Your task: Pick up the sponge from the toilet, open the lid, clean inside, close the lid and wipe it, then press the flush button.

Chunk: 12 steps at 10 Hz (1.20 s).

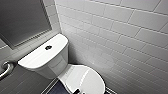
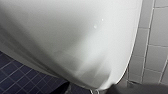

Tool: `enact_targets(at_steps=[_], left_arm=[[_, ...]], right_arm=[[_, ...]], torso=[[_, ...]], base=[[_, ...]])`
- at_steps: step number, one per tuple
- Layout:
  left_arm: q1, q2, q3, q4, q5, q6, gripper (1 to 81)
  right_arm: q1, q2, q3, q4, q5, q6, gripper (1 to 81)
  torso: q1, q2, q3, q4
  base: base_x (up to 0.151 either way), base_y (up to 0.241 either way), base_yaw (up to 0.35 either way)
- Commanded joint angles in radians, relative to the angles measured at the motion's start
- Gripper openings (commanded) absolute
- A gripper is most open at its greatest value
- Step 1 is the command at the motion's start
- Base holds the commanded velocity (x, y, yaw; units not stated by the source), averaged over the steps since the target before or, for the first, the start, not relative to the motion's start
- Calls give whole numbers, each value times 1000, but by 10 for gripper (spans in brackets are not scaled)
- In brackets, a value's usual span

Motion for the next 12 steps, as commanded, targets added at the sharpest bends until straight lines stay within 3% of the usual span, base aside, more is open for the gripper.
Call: enact_targets(at_steps=[1, 6, 12], left_arm=[[-155, -3, 54, -3, -16, -3, 811], [-161, -61, 163, -1, -80, -35, 811], [-150, -12, 65, -1, -77, -43, 811]], right_arm=[[-50, -32, 17, -18, -64, 4, 10], [-49, -38, 41, -18, -64, -2, 10], [-47, -55, 79, -18, -64, -3, 10]], torso=[[0, 0, 0, 0], [0, 0, 0, 0], [0, 0, 0, 0]], base=[[0, 0, 0], [0, 0, 0], [0, 0, 0]])
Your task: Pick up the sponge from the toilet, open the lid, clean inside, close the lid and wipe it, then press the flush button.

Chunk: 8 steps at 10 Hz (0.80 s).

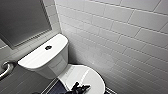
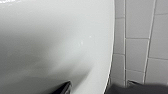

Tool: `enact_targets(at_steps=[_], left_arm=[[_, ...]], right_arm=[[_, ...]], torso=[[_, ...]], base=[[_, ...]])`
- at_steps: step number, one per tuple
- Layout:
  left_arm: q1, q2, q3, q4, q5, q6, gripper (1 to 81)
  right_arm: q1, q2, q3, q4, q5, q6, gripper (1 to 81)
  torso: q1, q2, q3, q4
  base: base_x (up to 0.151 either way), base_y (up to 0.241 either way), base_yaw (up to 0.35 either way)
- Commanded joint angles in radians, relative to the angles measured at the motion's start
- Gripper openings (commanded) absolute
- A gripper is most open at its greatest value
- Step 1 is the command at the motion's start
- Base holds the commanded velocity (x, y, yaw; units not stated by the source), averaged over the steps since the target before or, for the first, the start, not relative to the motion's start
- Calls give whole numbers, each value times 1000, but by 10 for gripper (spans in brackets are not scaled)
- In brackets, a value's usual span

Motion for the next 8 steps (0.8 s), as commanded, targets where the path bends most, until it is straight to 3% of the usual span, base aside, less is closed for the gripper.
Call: enact_targets(at_steps=[1, 4, 8], left_arm=[[-77, 5, 24, 18, 65, 4, 811], [-54, -97, 224, 25, 71, 12, 811], [18, -113, 231, 41, 73, 20, 811]], right_arm=[[-46, -30, 12, -18, -65, -2, 10], [-34, -25, 15, -21, -67, -2, 10], [-29, -21, 18, -21, -75, -2, 10]], torso=[[0, 0, 0, 0], [0, 0, 0, 0], [0, 0, 0, 0]], base=[[0, 0, 0], [0, 0, 0], [0, 0, 0]])
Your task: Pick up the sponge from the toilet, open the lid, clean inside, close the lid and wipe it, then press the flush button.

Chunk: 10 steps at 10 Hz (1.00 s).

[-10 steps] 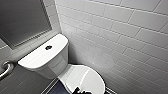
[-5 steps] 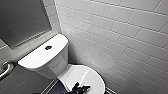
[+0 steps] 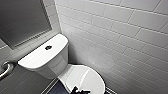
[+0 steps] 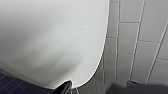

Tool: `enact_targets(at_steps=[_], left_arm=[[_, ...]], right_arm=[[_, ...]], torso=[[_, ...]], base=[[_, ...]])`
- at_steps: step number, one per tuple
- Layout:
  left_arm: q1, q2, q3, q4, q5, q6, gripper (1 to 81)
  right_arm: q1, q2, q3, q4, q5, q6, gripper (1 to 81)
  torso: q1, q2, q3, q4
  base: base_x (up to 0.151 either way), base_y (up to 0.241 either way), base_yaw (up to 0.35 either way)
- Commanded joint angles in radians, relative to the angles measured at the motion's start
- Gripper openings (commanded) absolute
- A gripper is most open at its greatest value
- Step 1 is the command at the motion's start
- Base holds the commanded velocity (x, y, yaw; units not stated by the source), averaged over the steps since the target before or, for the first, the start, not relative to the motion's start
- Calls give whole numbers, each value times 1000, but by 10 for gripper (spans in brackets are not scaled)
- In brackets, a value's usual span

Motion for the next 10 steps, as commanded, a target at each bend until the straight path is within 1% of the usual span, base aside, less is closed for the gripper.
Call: enact_targets(at_steps=[1, 2, 6, 10], left_arm=[[-22, 20, -17, 47, 59, 9, 811], [-11, 40, -67, 50, 71, 9, 811], [-9, 111, -205, 50, 73, 8, 811], [-34, 134, -213, 47, 68, -3, 811]], right_arm=[[-32, -25, 9, -21, -74, -2, 10], [-30, -23, 10, -21, -78, -2, 10], [-29, -23, 9, -21, -79, -2, 10], [-32, -22, 7, -21, -79, -2, 10]], torso=[[0, 0, 0, 0], [0, 0, 0, 0], [0, 0, 0, 0], [0, 0, 0, 0]], base=[[0, 0, 0], [0, 0, 0], [0, 0, 0], [0, 0, 0]])
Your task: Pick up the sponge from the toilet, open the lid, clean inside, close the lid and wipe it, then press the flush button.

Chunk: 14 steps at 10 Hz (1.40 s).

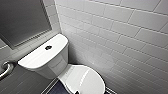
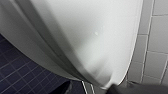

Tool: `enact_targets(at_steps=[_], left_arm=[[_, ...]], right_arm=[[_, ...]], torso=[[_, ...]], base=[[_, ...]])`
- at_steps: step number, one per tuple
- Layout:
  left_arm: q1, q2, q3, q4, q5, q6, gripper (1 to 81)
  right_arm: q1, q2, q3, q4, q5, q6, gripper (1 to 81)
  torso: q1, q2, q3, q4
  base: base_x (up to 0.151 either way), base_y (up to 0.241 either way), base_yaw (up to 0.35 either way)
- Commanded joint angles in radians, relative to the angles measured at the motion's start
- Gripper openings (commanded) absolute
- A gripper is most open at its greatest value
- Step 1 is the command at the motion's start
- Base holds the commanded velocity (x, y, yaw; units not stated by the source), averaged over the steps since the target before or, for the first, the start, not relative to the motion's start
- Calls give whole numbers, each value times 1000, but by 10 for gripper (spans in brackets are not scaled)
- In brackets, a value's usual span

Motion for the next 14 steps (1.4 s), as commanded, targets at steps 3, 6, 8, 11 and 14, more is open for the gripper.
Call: enact_targets(at_steps=[3, 6, 8, 11, 14], left_arm=[[-113, 1, 52, 11, 50, -8, 811], [-117, 7, 36, 8, 26, -9, 811], [-126, 5, 42, 7, 24, -11, 811], [-128, -4, 70, 7, 26, -14, 811], [-122, -21, 99, 7, 24, -16, 811]], right_arm=[[-41, -24, 12, -21, -68, -2, 10], [-47, -29, 13, -21, -68, 0, 10], [-46, -32, 18, -21, -70, 0, 10], [-44, -35, 36, -22, -70, -2, 10], [-43, -36, 39, -22, -70, -2, 10]], torso=[[0, 0, 0, 0], [0, 0, 0, 0], [0, 0, 0, 0], [0, 0, 0, 0], [0, 0, 0, 0]], base=[[0, 0, 0], [0, 0, 0], [0, 0, 0], [0, 0, 0], [0, 0, 0]])
